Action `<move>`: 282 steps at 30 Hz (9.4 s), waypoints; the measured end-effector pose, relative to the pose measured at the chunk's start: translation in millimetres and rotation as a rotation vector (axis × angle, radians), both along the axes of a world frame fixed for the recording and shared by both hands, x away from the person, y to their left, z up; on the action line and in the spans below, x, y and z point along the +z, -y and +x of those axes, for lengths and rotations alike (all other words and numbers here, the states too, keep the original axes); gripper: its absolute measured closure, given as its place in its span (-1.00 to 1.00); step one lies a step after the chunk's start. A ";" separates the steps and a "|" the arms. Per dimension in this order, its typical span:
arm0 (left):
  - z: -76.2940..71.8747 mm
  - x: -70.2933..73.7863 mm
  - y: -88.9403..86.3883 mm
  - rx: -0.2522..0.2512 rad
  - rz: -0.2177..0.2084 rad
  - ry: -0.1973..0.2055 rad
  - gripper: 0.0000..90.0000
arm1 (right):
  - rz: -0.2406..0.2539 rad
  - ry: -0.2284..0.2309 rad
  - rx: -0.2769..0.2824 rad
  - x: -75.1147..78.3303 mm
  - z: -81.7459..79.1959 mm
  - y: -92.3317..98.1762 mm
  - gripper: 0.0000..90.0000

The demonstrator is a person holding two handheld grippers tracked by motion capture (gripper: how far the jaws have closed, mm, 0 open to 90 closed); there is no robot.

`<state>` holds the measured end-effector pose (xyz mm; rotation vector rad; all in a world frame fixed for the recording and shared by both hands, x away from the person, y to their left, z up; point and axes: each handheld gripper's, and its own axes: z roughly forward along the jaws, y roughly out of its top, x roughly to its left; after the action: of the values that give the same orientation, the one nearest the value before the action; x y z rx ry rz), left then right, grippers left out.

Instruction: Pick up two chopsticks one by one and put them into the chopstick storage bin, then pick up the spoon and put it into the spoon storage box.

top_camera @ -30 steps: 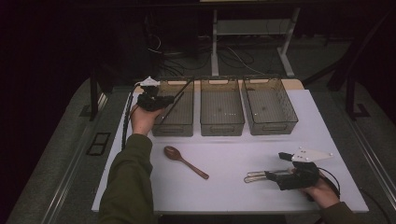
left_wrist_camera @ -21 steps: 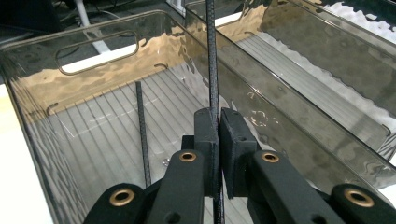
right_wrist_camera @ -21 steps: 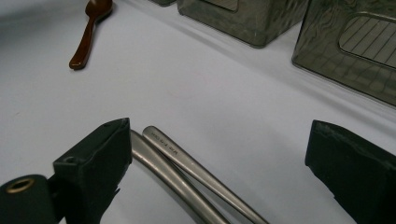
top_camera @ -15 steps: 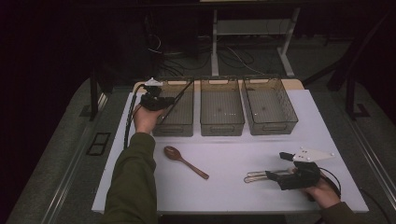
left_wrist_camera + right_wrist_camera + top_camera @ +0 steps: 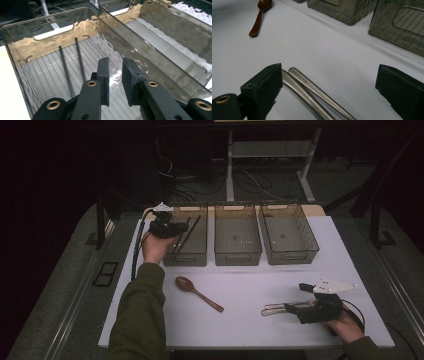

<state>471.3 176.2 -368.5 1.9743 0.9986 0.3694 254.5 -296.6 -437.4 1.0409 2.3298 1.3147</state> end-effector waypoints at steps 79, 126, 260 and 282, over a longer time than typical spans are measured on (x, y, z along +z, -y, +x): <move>-111.5 -68.3 20.1 -0.155 0.254 -0.071 0.97 | -0.018 -0.003 0.010 -1.7 -0.4 -3.1 -0.85; -155.6 -64.7 -8.1 -0.194 0.263 -0.148 0.97 | -0.017 -0.004 0.007 -1.5 -1.0 -3.3 -0.85; -183.3 -56.0 -2.2 -0.254 0.118 -0.122 0.75 | -0.037 -0.005 0.020 -3.2 0.8 -8.2 -0.85; -168.7 -36.5 6.4 -0.234 0.044 -0.064 0.75 | 0.007 -0.013 0.018 -4.2 2.4 -12.3 -0.85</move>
<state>302.5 169.8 -405.1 2.1273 0.7927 0.2013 256.8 -284.3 -441.7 1.0354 2.3516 1.3271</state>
